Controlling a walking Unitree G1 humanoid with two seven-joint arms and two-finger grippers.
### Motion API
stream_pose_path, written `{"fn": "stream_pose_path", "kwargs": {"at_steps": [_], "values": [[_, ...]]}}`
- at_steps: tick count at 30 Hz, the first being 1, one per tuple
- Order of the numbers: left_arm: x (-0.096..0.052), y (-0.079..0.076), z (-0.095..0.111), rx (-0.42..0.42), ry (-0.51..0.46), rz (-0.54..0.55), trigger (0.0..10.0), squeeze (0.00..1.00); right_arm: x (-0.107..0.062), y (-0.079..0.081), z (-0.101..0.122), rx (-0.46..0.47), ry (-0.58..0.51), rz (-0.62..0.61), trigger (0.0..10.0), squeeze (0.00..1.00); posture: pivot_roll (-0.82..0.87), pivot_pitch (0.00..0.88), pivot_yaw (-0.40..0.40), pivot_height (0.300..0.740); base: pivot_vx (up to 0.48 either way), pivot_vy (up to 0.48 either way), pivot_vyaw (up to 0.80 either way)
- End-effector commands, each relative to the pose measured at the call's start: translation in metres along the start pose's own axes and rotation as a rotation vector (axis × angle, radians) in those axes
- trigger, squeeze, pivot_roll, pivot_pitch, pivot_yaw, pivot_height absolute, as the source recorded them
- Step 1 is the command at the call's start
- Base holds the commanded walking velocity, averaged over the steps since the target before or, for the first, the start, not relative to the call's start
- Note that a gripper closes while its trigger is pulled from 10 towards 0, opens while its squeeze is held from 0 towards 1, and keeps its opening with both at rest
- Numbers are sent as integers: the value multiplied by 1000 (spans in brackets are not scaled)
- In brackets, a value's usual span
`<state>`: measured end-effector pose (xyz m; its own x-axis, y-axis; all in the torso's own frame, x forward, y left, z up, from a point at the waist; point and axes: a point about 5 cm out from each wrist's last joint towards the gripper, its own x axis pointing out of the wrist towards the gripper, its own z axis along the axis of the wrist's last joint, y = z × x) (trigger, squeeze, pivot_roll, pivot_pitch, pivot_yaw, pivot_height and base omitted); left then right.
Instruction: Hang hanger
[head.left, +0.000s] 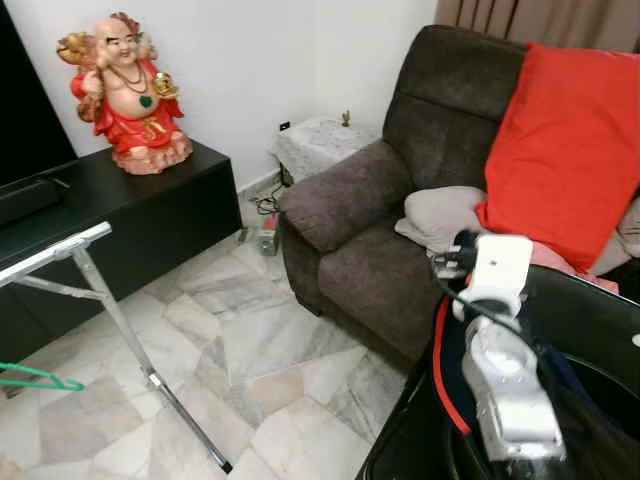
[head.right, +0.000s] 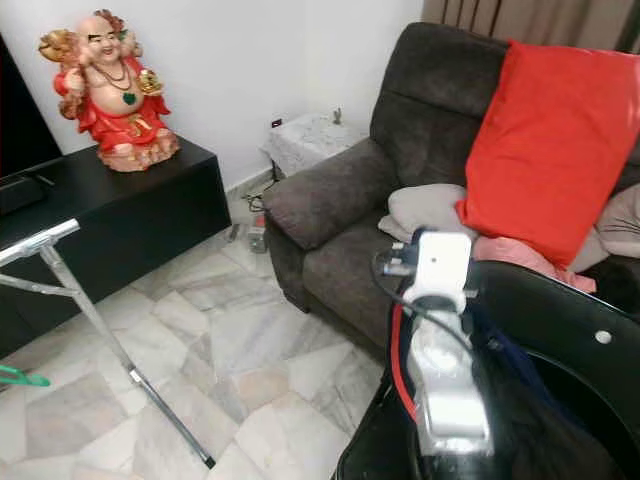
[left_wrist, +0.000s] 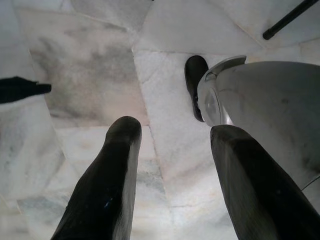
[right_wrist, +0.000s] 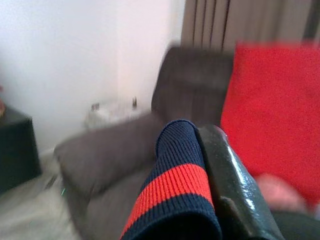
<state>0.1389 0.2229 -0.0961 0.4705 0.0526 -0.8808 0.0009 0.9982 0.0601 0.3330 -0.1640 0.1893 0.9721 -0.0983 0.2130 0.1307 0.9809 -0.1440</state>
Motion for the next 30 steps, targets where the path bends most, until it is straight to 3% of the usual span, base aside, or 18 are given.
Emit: {"fn": "stream_pose_path", "kwargs": {"at_steps": [1, 5, 6, 7, 8, 10, 11, 12, 13, 16, 17, 19, 20, 22, 23, 24, 26, 30], "values": [[-1, 3, -1, 24, 5, 2, 10000, 0, 15, 5, 55, -5, -253, 41, 10000, 0, -25, 54, 47, 740, 0, 0, 0], [-1, 3, -1, 30, 4, 2, 10000, 0, 26, 0, 119, 26, -506, 44, 10000, 0, -33, 51, 50, 740, 0, 0, 0], [-1, 4, 0, 31, 4, 3, 10000, 0, 27, 4, 148, 40, -613, 89, 10000, 0, -35, 50, 52, 740, 0, 0, 0], [-1, 4, 0, 31, 4, 3, 10000, 0, 27, 4, 148, 40, -613, 89, 10000, 0, -35, 50, 52, 740, 0, 0, 0], [-1, 4, 0, 34, 4, 3, 10000, 0, 23, 18, 176, 92, -711, 231, 10000, 0, -41, 50, 55, 740, 0, 0, 0], [-1, 5, 0, 37, 4, 5, 10000, 0, 11, 44, 195, 155, -757, 473, 10000, 0, -43, 50, 57, 740, 0, 0, 0], [-1, 4, 0, 37, 3, 5, 10000, 0, -6, 63, 202, 214, -779, 698, 10000, 0, -41, 51, 55, 740, 0, 0, 0], [-1, 4, 0, 37, 3, 6, 10000, 0, -18, 70, 203, 232, -809, 800, 10000, 0, -41, 51, 55, 740, 0, 0, 0], [-1, 4, 0, 37, 3, 6, 10000, 0, -20, 71, 203, 232, -817, 812, 10000, 0, -41, 51, 55, 740, 0, 0, 0], [-1, 5, 0, 38, 3, 8, 10000, 0, -20, 75, 191, 355, -738, 821, 10000, 0, -35, 53, 53, 740, 0, 0, 0], [-1, 5, 0, 38, 3, 8, 10000, 0, -19, 79, 179, 335, -685, 834, 10000, 0, -33, 53, 52, 740, 0, 0, 0], [-1, 5, 0, 37, 3, 8, 10000, 0, -15, 85, 148, 203, -565, 833, 10000, 0, -31, 57, 52, 740, 0, 0, 0], [-1, 5, -1, 39, 5, 7, 10000, 0, -7, 85, 118, 121, -423, 795, 10000, 0, -35, 58, 53, 740, 0, 0, 0], [-1, 4, -1, 41, 6, 6, 10000, 0, 1, 80, 83, 58, -249, 717, 10000, 0, -36, 59, 53, 740, 0, 0, 0], [-1, 4, -1, 42, 7, 4, 10000, 0, 2, 73, 51, 42, -70, 667, 10000, 0, -37, 59, 54, 740, 0, 0, 0], [-1, 4, -1, 43, 8, 3, 10000, 0, 2, 66, 32, 36, 8, 610, 10000, 0, -37, 59, 53, 740, 0, 0, 0], [-1, 4, -1, 44, 8, 1, 10000, 0, -3, 58, 7, 30, 101, 554, 10000, 0, -35, 58, 52, 740, 0, 0, 0], [-1, 5, -1, 41, 7, 2, 10000, 0, -13, 48, -21, 49, 203, 472, 10000, 0, -23, 59, 49, 740, 0, 0, 0]]}}
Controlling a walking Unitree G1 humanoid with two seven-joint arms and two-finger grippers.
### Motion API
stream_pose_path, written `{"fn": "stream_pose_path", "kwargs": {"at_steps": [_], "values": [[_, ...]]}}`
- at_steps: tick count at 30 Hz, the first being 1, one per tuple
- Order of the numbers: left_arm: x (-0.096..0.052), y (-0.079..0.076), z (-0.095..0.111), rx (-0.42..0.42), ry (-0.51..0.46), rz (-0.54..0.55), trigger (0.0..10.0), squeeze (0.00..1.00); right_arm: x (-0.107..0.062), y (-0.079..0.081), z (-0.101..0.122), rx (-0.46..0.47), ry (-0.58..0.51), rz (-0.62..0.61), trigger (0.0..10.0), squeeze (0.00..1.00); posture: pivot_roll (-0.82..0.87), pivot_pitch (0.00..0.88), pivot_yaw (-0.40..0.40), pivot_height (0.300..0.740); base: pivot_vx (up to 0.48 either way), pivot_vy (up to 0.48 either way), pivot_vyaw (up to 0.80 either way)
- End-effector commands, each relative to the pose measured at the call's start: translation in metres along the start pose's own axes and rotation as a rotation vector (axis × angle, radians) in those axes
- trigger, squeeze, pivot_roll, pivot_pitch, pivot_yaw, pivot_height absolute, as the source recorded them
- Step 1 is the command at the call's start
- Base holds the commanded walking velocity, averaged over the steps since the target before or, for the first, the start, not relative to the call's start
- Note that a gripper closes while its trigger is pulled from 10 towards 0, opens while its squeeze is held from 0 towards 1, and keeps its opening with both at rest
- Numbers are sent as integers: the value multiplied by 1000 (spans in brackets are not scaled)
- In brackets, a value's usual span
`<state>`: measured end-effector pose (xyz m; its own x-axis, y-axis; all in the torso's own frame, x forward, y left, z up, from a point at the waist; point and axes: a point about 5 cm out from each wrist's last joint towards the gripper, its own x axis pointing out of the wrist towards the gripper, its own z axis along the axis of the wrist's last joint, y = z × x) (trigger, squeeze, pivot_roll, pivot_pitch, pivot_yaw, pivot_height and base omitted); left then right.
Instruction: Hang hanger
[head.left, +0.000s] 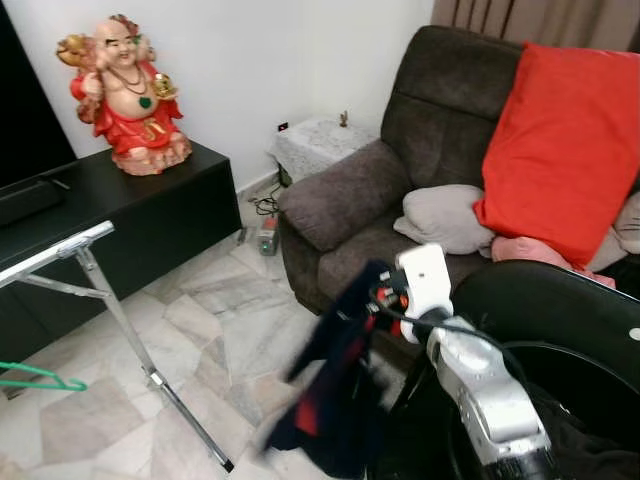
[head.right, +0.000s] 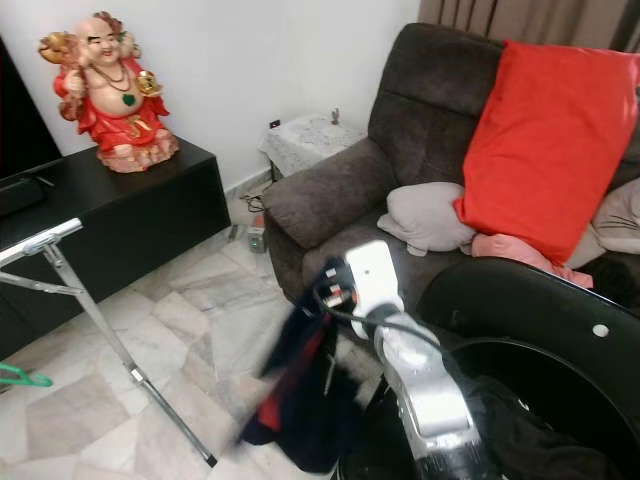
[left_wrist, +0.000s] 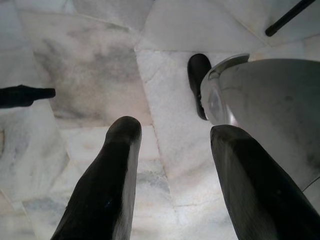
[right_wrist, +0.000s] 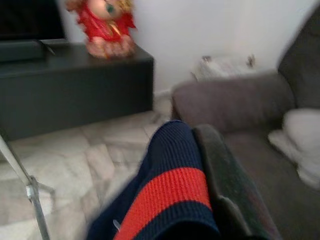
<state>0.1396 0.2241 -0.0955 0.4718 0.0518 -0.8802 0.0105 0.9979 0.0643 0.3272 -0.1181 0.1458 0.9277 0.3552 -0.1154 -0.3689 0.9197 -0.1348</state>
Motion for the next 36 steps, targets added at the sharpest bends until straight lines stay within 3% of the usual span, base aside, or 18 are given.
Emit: {"fn": "stream_pose_path", "kwargs": {"at_steps": [1, 4, 8, 36], "values": [[-1, 3, -2, 26, 8, 4, 10000, 0, -1, -6, 8, 25, -54, -60, 10000, 0, -23, 59, 49, 740, 0, 0, 0], [-1, 4, -3, 2, 4, 11, 10000, 0, -4, -7, 0, 84, -46, -117, 10000, 0, -18, 58, 51, 740, 0, 0, 0], [-1, 4, -3, -29, 3, 18, 10000, 0, -5, -7, -3, 86, -42, -137, 10000, 0, -12, 57, 50, 740, 0, 0, 258], [-1, 2, -5, -26, 5, 3, 10000, 0, -2, -4, -12, 126, -48, -151, 10000, 0, -3, 44, 42, 740, 0, 0, 798]]}}
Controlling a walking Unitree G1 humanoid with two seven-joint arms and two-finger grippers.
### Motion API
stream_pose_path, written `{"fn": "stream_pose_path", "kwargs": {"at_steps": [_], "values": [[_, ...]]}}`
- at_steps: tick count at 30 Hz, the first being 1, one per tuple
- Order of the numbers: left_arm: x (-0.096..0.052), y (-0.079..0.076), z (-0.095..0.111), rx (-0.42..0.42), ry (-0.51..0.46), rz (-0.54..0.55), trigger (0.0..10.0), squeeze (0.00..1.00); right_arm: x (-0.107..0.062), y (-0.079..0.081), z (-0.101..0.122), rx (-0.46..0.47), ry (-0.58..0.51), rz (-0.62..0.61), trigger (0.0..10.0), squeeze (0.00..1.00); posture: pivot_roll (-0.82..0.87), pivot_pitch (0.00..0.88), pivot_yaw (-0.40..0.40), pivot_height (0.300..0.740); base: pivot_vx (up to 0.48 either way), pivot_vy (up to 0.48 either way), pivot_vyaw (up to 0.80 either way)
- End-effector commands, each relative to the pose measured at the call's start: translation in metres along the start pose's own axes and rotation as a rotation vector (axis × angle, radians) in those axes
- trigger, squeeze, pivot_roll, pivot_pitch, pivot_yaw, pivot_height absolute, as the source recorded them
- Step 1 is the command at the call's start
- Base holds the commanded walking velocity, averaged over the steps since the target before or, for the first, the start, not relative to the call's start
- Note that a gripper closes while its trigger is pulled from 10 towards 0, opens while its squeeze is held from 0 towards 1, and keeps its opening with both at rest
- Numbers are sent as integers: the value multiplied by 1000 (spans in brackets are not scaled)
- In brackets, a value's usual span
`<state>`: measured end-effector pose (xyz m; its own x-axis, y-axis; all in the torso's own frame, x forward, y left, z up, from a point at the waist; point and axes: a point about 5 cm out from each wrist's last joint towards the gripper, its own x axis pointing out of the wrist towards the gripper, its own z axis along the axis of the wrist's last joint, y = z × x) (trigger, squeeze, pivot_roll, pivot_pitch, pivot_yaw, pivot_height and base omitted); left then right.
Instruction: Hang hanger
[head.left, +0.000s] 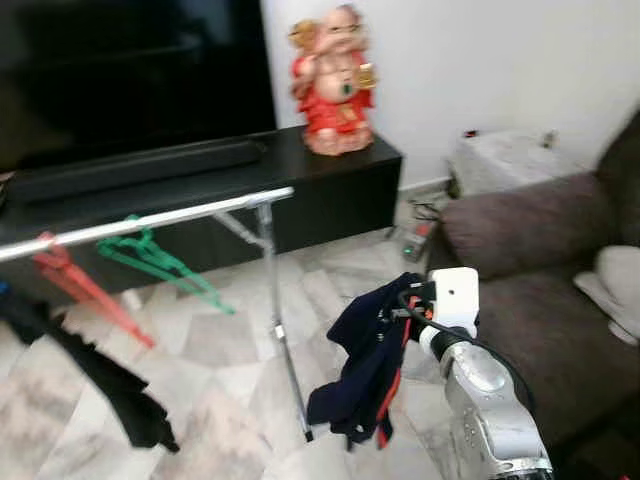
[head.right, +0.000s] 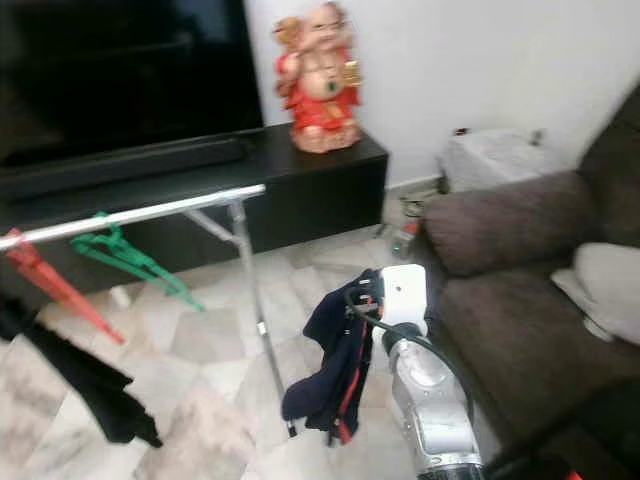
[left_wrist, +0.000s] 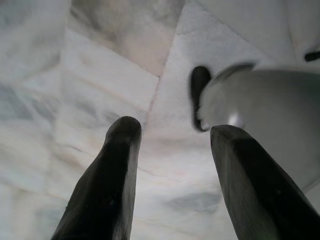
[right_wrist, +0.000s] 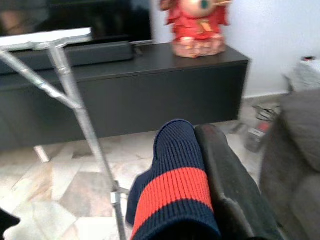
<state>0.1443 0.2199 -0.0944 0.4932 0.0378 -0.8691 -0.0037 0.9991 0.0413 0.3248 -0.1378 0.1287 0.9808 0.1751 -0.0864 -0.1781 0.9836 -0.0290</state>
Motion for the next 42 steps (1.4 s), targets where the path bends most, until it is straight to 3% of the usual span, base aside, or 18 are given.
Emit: {"fn": "stream_pose_path", "kwargs": {"at_steps": [1, 13, 15, 18, 21, 32, 42], "values": [[-3, 7, -10, -3, 29, 17, 10000, 0, 3, 13, 7, 4, -32, 41, 10000, 0, -3, 44, 42, 740, 0, 0, 800], [-3, 8, -9, -9, 24, 30, 10000, 0, 1, 5, -2, 34, -7, -8, 10000, 0, 3, 48, 38, 740, 0, 0, 666], [-2, 7, -8, -13, 22, 31, 10000, 0, -3, -9, -21, 48, 82, -127, 10000, 0, 4, 47, 32, 740, 0, 0, 0], [-2, 7, -8, -15, 21, 32, 10000, 0, -6, -18, -35, 69, 153, -199, 10000, 0, 4, 47, 31, 740, 0, 0, 0], [-2, 6, -8, -25, 21, 35, 10000, 0, -14, -27, -55, 159, 238, -282, 10000, 0, 7, 50, 31, 740, 0, 0, 0], [-3, 7, -10, -37, 26, 41, 10000, 0, -8, -17, -49, 155, 212, -244, 10000, 0, 11, 53, 34, 740, 0, 0, 0], [-3, 8, -11, -35, 30, 41, 10000, 0, -7, -10, -47, 137, 194, -205, 10000, 0, 17, 58, 35, 740, 0, 279, 0]]}}
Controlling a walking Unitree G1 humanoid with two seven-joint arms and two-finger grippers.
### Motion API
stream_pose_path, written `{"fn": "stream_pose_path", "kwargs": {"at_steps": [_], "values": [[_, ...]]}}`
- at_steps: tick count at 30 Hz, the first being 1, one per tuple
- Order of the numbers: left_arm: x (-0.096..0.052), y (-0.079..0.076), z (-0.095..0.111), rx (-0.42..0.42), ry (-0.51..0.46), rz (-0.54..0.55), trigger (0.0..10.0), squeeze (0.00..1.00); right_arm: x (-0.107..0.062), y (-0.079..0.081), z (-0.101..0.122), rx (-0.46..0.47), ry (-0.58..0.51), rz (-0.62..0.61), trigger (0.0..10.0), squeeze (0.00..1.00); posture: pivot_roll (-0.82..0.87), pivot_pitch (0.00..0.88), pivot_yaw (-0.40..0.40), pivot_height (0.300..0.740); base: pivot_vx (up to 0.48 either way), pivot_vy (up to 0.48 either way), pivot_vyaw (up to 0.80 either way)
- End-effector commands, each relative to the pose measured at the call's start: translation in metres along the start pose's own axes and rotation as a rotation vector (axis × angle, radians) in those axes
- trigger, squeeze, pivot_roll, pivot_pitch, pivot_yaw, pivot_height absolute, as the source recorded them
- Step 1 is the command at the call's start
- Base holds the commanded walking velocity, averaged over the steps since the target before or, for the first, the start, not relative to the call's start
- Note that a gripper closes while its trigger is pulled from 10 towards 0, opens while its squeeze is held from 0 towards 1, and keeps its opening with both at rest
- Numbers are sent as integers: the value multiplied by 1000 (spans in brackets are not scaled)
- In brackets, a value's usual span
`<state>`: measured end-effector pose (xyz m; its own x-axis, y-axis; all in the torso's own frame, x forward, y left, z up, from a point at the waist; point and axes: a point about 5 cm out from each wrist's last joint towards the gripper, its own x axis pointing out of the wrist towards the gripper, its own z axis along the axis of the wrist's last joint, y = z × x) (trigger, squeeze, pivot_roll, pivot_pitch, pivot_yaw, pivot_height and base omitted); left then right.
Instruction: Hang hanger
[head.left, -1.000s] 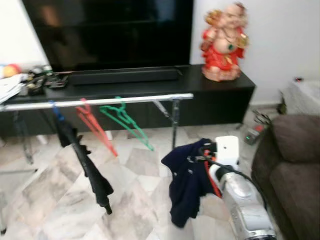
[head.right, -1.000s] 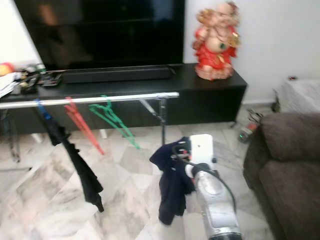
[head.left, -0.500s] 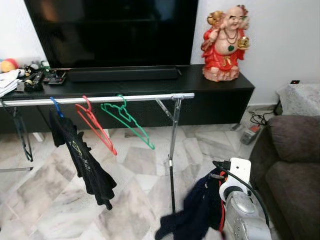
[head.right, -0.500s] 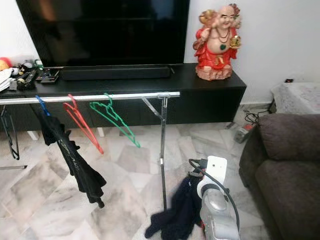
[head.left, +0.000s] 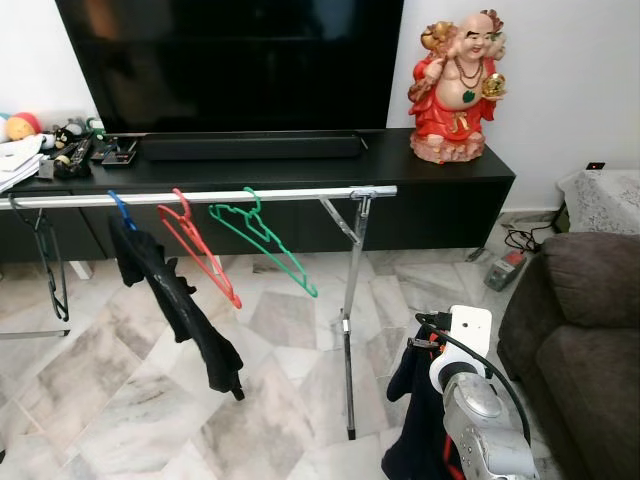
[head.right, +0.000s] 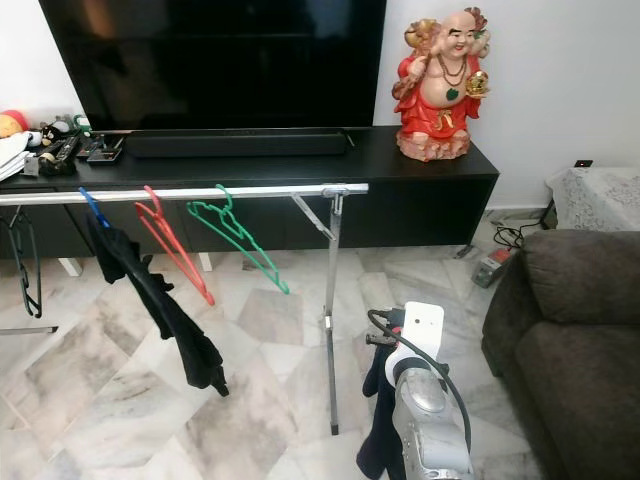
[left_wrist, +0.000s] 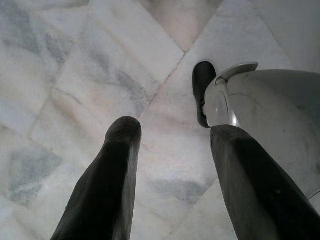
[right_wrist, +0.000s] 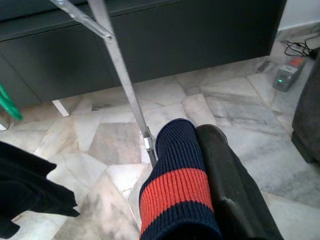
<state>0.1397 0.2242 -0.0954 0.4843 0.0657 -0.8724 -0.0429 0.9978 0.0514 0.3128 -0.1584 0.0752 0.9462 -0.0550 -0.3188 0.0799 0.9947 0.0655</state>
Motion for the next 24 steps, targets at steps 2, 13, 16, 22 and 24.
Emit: {"fn": "stream_pose_path", "kwargs": {"at_steps": [2, 13, 16, 22, 24], "values": [[-1, 4, -6, -6, 20, 13, 10000, 0, 0, 9, 8, -13, -40, 36, 10000, 0, 17, 58, 35, 740, 0, -51, 0], [-2, 4, -6, -5, 22, 12, 10000, 0, 1, 8, 9, -21, -46, 32, 10000, 0, 18, 56, 36, 740, 0, 87, 0], [-2, 4, -6, -5, 22, 12, 10000, 0, 1, 8, 9, -22, -46, 32, 10000, 0, 17, 54, 36, 740, 0, 262, 0], [-2, 4, -6, -3, 22, 11, 10000, 0, 2, 8, 9, -30, -46, 34, 10000, 0, 16, 47, 36, 740, 0, 0, 0], [-2, 4, -6, -1, 22, 11, 10000, 0, 2, 8, 9, -31, -46, 35, 10000, 0, 16, 47, 36, 740, 0, 480, 0]]}}
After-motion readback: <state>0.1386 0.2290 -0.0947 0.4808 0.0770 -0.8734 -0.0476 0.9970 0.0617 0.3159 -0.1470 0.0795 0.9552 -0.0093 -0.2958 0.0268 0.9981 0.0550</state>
